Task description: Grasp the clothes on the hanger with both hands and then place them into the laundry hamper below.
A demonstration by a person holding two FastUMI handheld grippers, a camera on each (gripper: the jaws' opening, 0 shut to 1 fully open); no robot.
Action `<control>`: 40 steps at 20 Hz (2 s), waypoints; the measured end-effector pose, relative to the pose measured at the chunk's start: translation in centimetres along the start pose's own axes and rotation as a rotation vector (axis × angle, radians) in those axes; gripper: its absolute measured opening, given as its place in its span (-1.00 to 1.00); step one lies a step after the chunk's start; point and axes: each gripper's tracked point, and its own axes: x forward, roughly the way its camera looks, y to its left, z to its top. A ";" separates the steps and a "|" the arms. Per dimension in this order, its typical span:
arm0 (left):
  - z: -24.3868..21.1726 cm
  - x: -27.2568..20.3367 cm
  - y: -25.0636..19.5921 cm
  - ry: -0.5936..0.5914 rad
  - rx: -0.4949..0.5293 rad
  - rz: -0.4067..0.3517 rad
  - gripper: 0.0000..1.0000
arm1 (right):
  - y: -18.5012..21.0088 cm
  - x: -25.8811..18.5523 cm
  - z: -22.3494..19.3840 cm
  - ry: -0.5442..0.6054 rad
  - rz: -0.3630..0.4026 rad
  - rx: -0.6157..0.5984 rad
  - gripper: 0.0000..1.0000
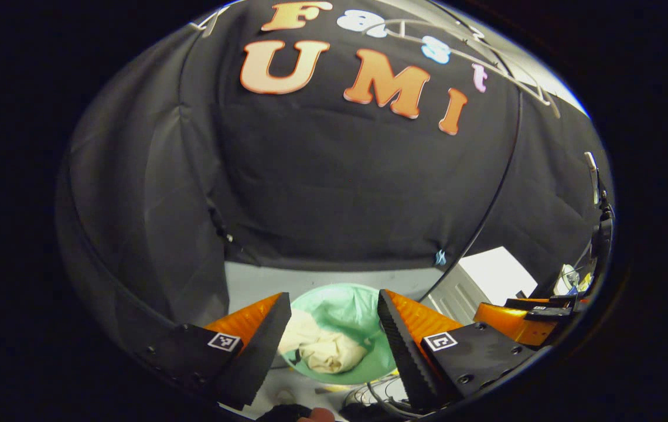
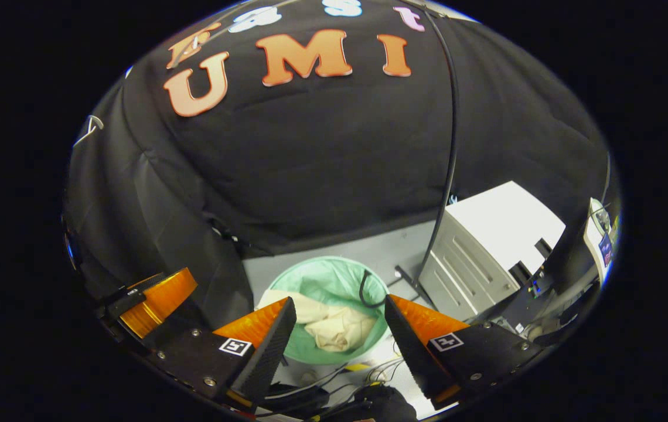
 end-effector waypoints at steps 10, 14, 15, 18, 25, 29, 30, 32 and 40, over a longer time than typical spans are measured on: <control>14.4 -5.3 -2.2 -0.340 -0.006 -0.053 0.96 | 0.2 -8.9 13.7 -0.367 -0.004 -0.022 0.89; 18.6 -8.2 -2.3 -0.456 0.008 -0.039 1.00 | -0.7 -12.8 17.3 -0.502 -0.014 -0.024 0.89; 19.8 -8.5 -2.0 -0.482 0.009 -0.033 1.00 | -0.9 -13.8 18.4 -0.538 -0.013 -0.020 0.89; 21.6 -9.3 -1.7 -0.537 0.002 -0.036 0.94 | -2.2 -17.4 21.0 -0.647 -0.023 -0.023 0.89; 24.4 -12.5 -1.6 -0.653 0.014 -0.025 1.00 | -4.6 -21.7 23.8 -0.809 -0.075 0.008 0.87; 24.7 -13.2 -1.8 -0.681 0.035 -0.026 0.87 | -4.9 -21.7 24.2 -0.822 -0.078 0.016 0.88; 24.5 -13.3 -1.8 -0.680 0.034 -0.026 0.94 | -4.9 -21.8 24.3 -0.828 -0.078 0.013 0.88; 24.5 -13.2 -1.6 -0.678 0.031 -0.019 0.94 | -4.6 -21.7 24.7 -0.838 -0.073 0.007 0.88; 24.8 -12.4 -1.1 -0.669 0.042 -0.004 0.94 | -3.8 -20.2 25.3 -0.842 -0.049 0.005 0.88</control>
